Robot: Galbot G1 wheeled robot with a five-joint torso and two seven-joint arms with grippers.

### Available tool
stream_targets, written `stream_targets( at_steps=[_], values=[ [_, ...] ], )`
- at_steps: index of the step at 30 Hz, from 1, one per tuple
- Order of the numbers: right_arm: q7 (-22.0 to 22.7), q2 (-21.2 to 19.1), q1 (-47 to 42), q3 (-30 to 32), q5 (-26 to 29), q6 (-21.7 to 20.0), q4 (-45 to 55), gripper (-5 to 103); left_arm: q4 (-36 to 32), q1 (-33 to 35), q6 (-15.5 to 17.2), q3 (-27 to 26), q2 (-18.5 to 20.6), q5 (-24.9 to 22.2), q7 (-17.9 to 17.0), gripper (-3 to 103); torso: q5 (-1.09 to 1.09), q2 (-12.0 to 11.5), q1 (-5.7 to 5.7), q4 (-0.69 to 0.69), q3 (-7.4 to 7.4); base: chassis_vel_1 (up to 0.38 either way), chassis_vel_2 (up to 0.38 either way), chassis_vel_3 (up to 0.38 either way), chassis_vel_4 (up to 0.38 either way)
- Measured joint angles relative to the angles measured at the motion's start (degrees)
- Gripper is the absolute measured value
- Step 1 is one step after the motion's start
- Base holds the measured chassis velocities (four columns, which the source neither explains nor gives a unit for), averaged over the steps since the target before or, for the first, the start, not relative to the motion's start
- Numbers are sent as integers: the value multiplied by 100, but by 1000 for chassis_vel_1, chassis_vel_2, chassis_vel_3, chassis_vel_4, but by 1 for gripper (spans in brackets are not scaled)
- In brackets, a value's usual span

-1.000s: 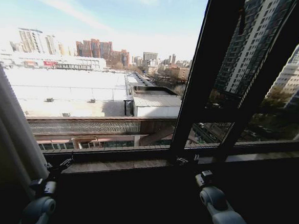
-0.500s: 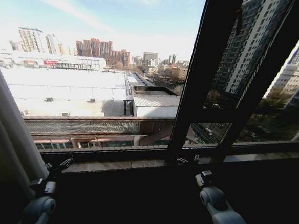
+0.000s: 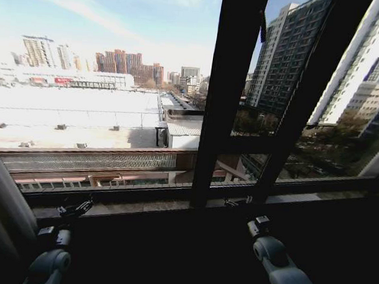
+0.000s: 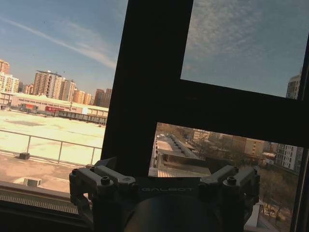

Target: Open the curtains by pulling them apart, changing their state from closed to fully open.

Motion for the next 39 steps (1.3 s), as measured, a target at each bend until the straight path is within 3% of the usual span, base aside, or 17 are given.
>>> stream_targets(
  at_steps=[39],
  values=[
    [0, 0, 0, 0, 0, 0, 0, 100, 0, -1, 2, -1, 1, 0, -1, 100, 4, 0, -3, -1, -1, -354, -354, 350, 356]
  ],
)
